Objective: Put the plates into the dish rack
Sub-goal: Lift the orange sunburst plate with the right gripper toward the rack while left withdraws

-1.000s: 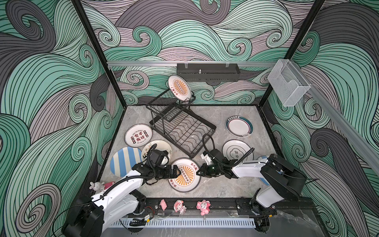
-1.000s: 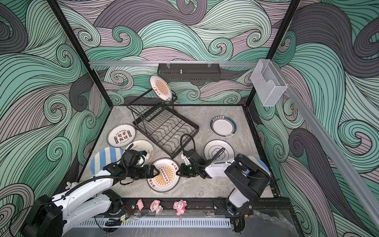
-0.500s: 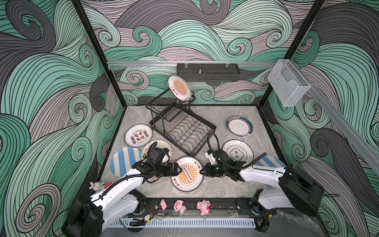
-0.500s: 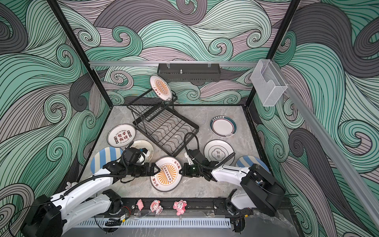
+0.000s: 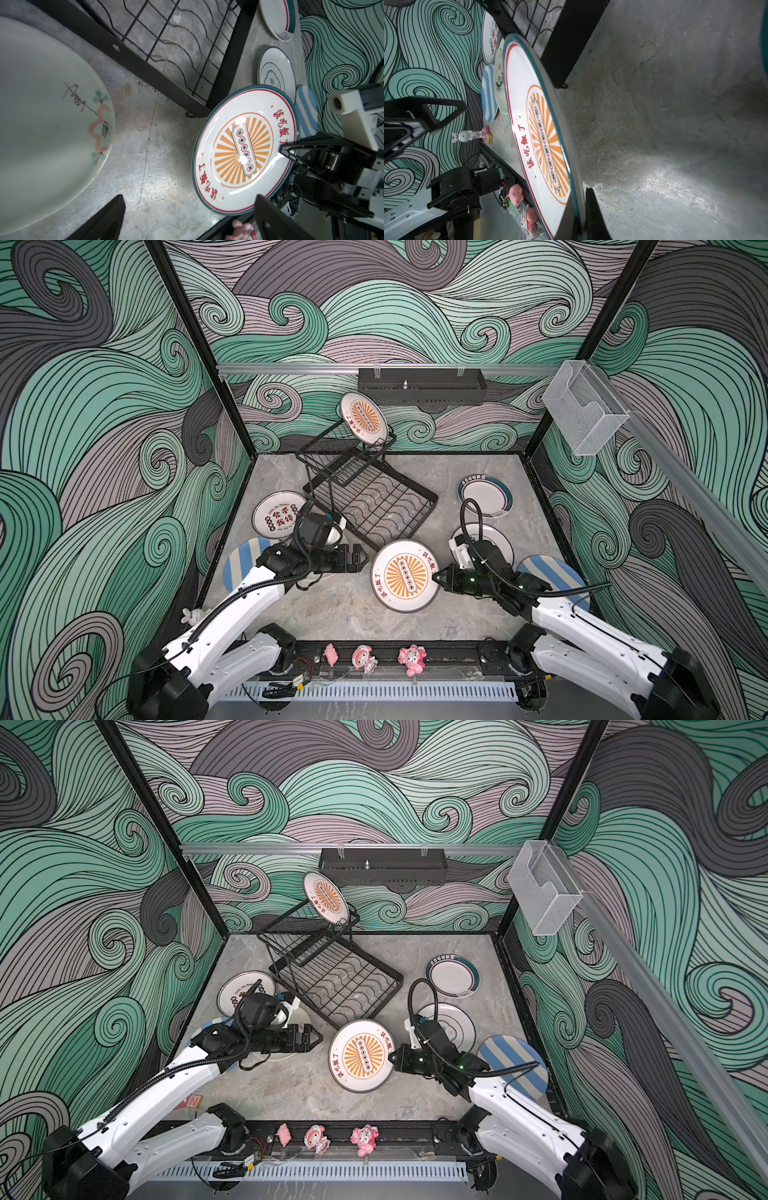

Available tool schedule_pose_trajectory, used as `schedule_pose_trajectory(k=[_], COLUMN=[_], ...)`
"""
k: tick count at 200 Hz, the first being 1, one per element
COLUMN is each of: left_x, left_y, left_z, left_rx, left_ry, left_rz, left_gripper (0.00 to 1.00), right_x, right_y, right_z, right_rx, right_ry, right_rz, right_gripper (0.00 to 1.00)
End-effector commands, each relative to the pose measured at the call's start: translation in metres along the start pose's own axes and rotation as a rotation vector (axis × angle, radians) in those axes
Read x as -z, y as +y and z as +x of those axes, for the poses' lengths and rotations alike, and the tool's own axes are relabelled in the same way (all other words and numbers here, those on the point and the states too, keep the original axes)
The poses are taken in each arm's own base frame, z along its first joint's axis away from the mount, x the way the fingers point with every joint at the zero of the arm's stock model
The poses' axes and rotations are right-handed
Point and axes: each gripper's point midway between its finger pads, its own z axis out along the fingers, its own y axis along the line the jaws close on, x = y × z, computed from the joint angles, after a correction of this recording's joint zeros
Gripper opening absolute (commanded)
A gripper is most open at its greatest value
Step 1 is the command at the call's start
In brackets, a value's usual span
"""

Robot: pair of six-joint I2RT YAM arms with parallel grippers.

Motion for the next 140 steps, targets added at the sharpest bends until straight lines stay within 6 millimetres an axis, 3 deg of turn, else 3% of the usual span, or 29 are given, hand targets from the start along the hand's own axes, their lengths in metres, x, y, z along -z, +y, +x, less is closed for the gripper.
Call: schedule_pose_trajectory(k=[1,23,49,84,119,140], left_x=[0.016,0.034,0.047,0.043,0.042,0.04], left_y=[0.013,0.023,0.038,0.059,0.063,0.065], left_z=[-0.018,-0.044,-0.061,-0.071,-0.077,-0.072], left_rx=[-0.005,0.014,-0.038,0.027,-0.006,-0.009], left_ry=[0.01,-0.04,-0.106,-0.129,-0.194,-0.161], left_rz=[-0.01,-0.004,-0.083,-0.115,-0.103,-0.115], left_gripper=[0.99,0.99,0.99,0.99,0.99,0.99], right_x=[0.022,0.036,0.054,0.069,0.089,0.093], right_y=[0.016,0.034,0.063,0.104,0.154,0.173], right_z=[-0.024,-0.05,-0.091,-0.155,-0.225,-0.262], right_rx=[0.1,0.173,0.278,0.437,0.557,0.636], right_ry=[-0.043,-0.079,-0.173,-0.278,-0.435,-0.518], right_rz=[0.006,0.009,0.018,0.076,0.113,0.183], right_gripper=[0.0,0.0,0.0,0.0,0.0,0.0])
